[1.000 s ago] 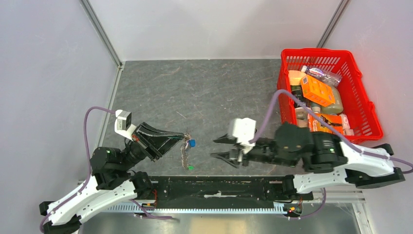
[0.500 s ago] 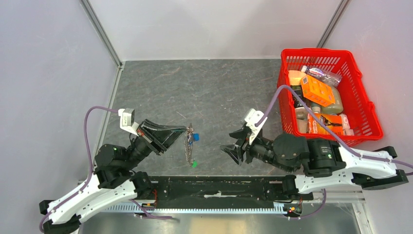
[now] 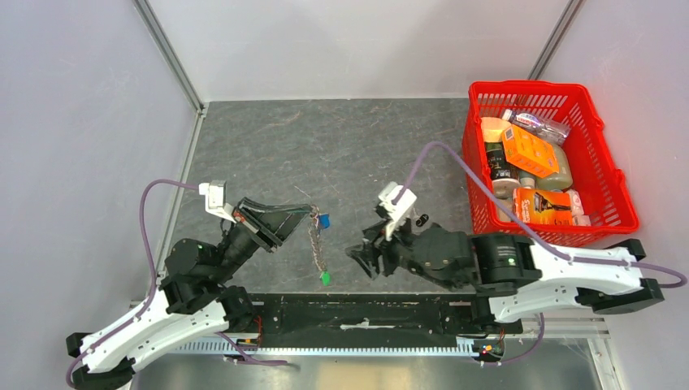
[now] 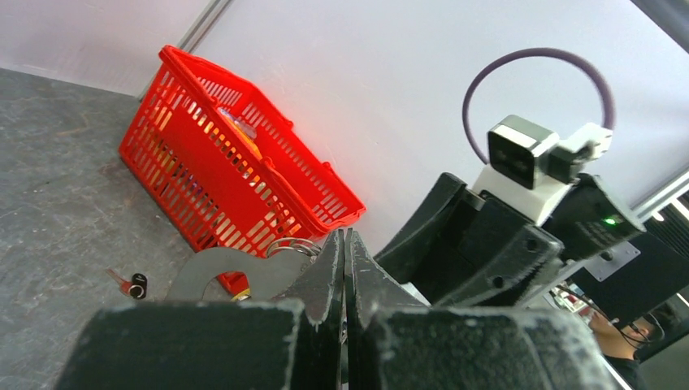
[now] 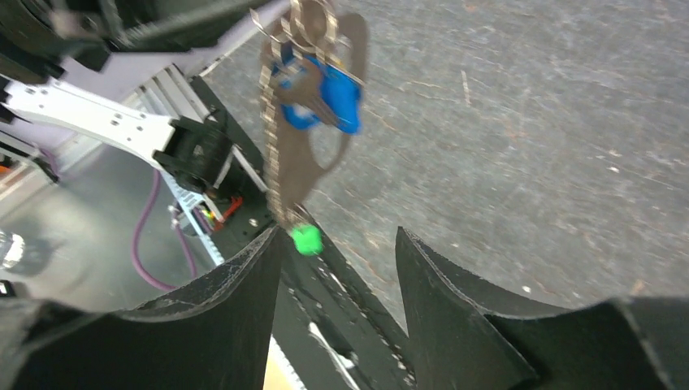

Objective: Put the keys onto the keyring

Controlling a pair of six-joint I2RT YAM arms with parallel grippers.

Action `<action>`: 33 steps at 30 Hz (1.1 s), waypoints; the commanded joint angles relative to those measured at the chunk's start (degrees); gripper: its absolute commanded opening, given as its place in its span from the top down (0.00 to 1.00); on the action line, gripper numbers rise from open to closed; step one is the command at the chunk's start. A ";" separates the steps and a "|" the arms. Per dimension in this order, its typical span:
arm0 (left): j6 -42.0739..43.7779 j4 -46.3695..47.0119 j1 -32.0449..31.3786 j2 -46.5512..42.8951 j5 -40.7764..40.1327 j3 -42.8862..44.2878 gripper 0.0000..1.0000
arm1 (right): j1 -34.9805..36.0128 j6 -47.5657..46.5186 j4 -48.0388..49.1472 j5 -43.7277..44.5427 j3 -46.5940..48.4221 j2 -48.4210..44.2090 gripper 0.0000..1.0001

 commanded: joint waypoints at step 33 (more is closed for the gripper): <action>3.11 0.06 0.25 -1.46 -3.95 1.32 0.98 | -6.34 25.79 13.77 -4.39 7.45 12.02 0.52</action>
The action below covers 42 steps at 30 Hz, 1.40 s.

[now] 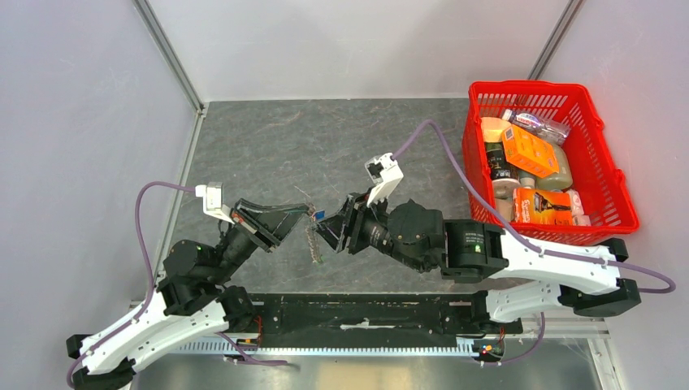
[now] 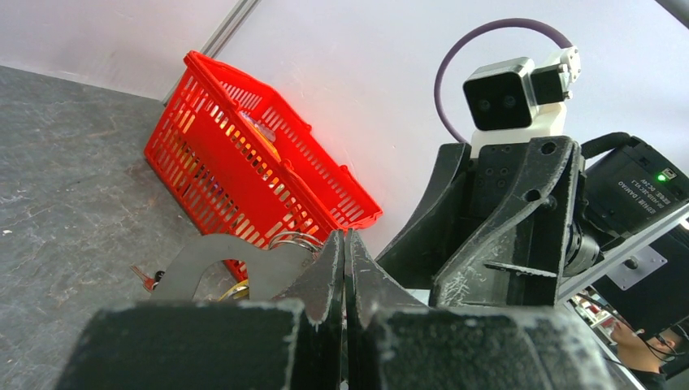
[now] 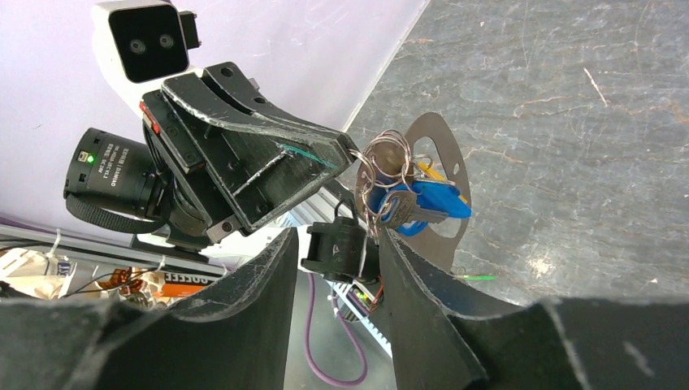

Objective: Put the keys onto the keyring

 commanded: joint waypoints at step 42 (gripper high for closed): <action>1.25 2.71 0.19 -0.10 -1.96 1.43 0.98 | -1.27 4.70 5.27 -0.69 -3.48 2.56 0.68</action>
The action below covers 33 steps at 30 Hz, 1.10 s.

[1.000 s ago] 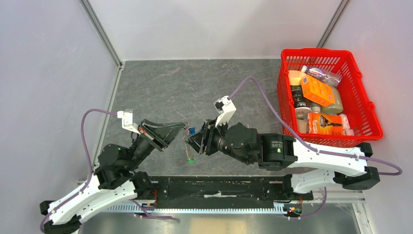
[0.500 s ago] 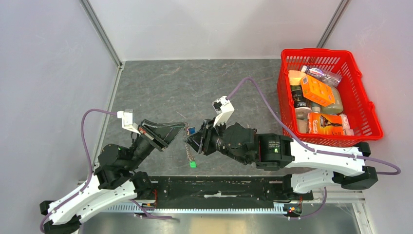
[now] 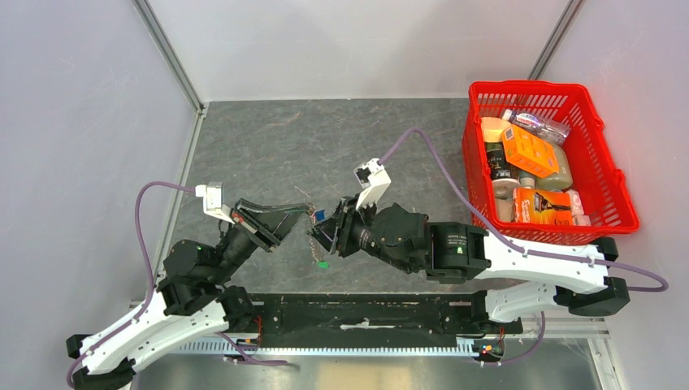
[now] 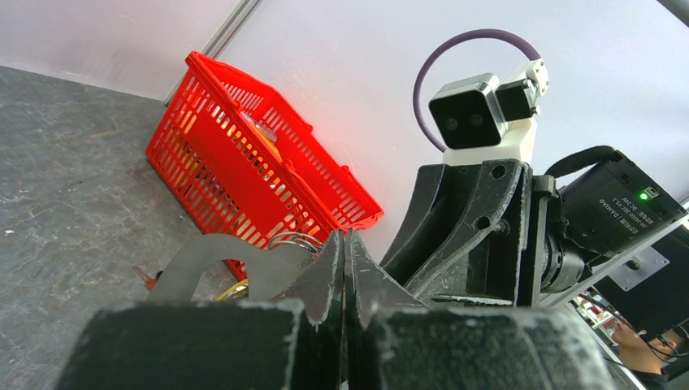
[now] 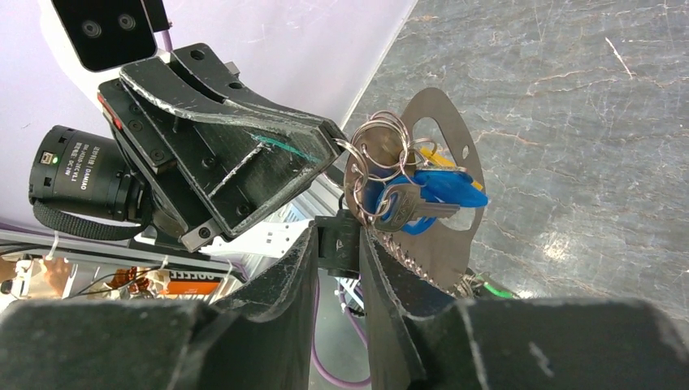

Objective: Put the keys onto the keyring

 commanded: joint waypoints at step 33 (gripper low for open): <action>0.68 2.61 0.19 -0.14 -0.49 1.30 0.98 | -0.78 0.13 1.81 3.55 -0.77 -0.26 0.76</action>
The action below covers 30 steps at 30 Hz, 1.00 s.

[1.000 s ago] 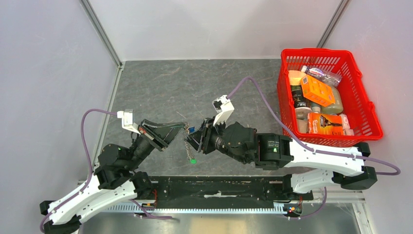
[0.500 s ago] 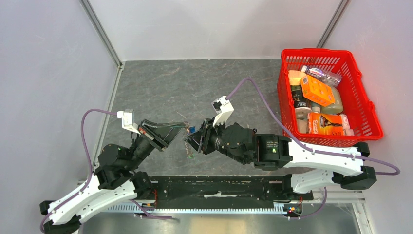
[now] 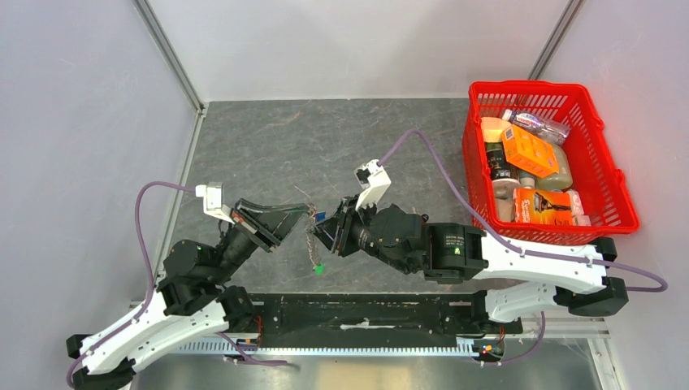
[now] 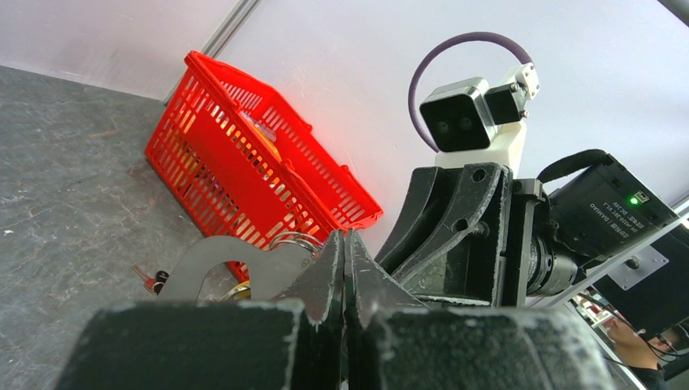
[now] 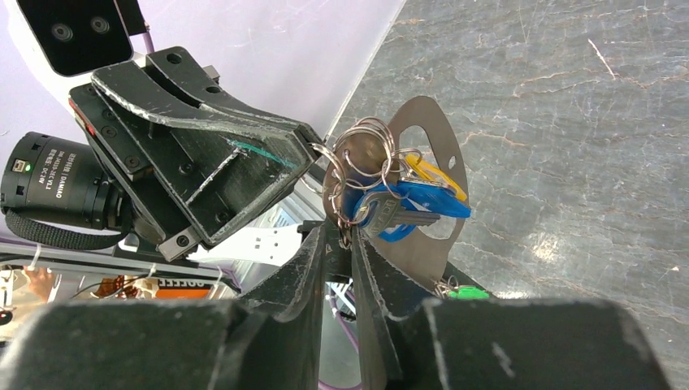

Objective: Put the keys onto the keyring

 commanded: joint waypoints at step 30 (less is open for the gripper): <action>0.85 -3.37 0.20 -2.43 1.76 1.65 0.98 | -1.19 1.24 7.28 0.85 -5.44 -6.39 1.00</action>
